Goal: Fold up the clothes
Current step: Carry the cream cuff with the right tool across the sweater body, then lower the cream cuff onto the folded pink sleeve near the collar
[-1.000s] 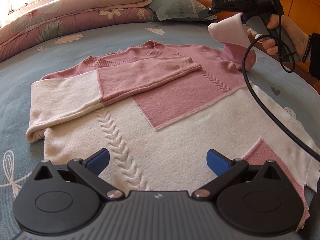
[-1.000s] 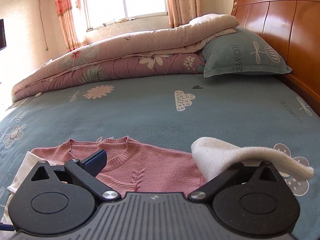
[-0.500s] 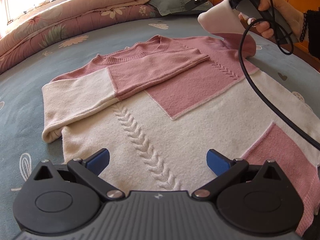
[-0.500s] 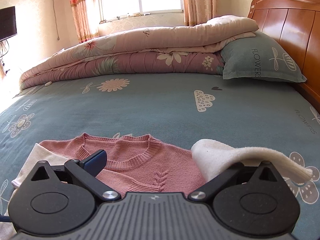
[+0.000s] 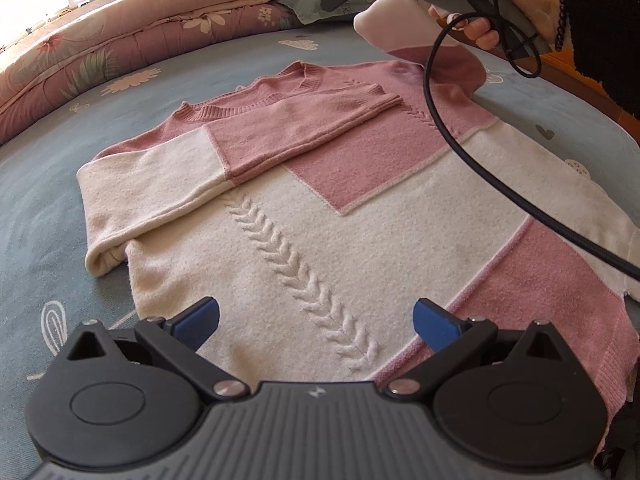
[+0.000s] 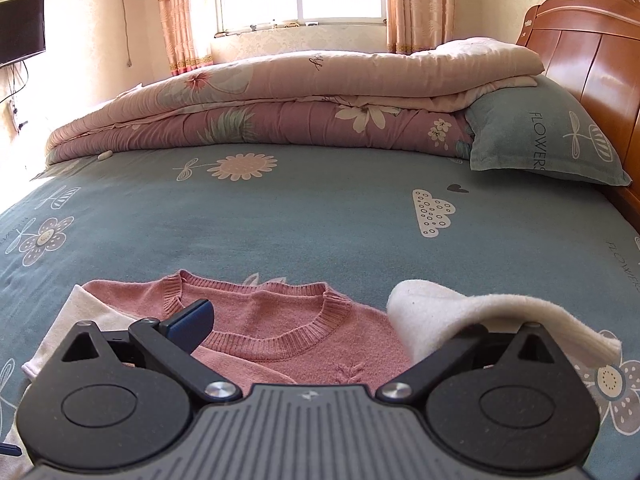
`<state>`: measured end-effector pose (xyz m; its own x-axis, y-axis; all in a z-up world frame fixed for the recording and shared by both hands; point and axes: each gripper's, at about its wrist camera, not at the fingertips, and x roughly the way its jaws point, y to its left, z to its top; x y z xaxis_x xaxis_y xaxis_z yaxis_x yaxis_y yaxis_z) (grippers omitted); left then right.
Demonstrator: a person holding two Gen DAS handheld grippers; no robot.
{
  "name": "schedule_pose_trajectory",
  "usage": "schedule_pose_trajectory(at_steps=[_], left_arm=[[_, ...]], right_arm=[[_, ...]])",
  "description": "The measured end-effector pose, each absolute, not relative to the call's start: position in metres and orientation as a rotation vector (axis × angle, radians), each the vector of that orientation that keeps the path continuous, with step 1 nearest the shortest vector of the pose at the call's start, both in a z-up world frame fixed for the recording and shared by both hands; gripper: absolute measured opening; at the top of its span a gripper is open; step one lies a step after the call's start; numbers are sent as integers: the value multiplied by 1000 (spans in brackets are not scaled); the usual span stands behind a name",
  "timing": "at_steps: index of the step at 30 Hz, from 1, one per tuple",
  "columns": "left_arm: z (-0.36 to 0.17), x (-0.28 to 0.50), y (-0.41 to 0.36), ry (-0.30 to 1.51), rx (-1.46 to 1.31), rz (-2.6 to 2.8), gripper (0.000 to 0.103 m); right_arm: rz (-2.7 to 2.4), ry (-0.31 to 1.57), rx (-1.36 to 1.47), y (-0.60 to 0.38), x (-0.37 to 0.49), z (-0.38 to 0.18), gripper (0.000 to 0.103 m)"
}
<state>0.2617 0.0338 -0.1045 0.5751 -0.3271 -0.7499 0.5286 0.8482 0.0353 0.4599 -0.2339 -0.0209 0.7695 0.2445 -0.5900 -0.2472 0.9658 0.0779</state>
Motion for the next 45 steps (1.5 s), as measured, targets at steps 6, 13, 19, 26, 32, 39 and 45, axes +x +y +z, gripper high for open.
schedule_pose_trajectory(at_steps=[6,13,19,26,32,39,45], left_arm=[[-100,260,37,807,254,-524,102],[-97,258,39,798,239,-542,102],[-94,257,41,790,227,-558,102],[-94,253,36,785,244,-596,102],[-95,252,32,790,245,-615,102],[-100,250,25,801,275,-642,102],[-101,250,25,803,272,-641,102]], right_arm=[[284,644,-18,-223,461,-21,103],[279,628,-32,-215,461,-14,103],[271,614,-42,-207,464,-14,103],[211,600,-66,-191,469,-25,103],[159,559,-92,-173,467,-36,103],[185,543,-204,-142,462,-50,103],[231,542,-274,-117,458,-61,103]])
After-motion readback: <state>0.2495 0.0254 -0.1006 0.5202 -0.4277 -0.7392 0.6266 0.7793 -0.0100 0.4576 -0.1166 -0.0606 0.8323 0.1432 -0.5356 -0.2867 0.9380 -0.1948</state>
